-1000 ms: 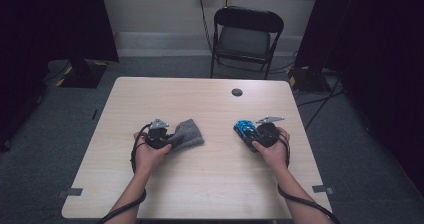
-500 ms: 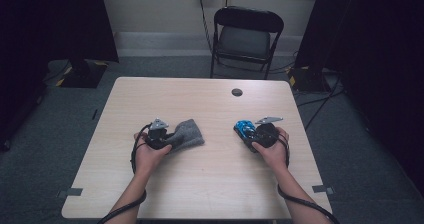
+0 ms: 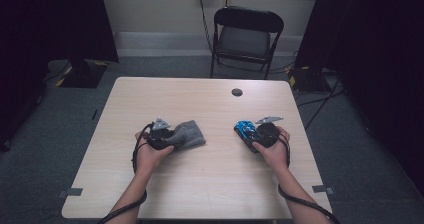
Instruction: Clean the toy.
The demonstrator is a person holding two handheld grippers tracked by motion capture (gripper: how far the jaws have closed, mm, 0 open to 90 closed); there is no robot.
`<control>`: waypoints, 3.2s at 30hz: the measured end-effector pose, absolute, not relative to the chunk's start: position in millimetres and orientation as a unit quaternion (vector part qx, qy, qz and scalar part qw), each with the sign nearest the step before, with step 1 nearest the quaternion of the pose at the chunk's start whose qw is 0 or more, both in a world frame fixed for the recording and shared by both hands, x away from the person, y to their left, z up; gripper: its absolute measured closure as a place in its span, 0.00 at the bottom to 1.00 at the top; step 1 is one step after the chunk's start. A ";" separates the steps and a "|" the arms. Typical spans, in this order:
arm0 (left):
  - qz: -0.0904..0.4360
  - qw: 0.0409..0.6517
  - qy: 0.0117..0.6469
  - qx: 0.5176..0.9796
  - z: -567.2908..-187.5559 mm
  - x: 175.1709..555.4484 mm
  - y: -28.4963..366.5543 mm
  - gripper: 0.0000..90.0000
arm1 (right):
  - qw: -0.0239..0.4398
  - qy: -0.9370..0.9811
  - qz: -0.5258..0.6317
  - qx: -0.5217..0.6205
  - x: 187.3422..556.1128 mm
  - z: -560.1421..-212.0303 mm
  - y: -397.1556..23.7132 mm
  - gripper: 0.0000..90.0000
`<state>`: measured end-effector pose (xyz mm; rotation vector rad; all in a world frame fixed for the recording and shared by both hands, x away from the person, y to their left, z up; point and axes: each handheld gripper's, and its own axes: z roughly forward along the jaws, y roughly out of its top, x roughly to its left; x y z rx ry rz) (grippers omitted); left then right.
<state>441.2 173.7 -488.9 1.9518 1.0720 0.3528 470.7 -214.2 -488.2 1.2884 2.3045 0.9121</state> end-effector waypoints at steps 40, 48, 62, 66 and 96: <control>0.127 0.440 0.420 0.784 -459.9 429.1 176.1 0.18 | 0.159 0.809 0.356 0.440 454.7 -459.0 -214.7 0.18; 0.120 0.445 0.405 0.790 -455.0 424.9 174.5 0.18 | 0.160 0.811 0.365 0.427 448.3 -455.0 -211.5 0.17; 0.108 0.451 0.372 0.804 -448.9 412.9 163.3 0.18 | 0.154 0.822 0.373 0.401 436.8 -452.0 -205.6 0.18; 0.099 0.454 0.362 0.808 -449.6 408.3 159.0 0.18 | 0.150 0.827 0.376 0.390 432.1 -450.7 -201.5 0.18; 0.071 0.451 0.324 0.829 -465.5 382.1 137.4 0.18 | 0.117 0.853 0.392 0.325 396.8 -456.1 -169.1 0.18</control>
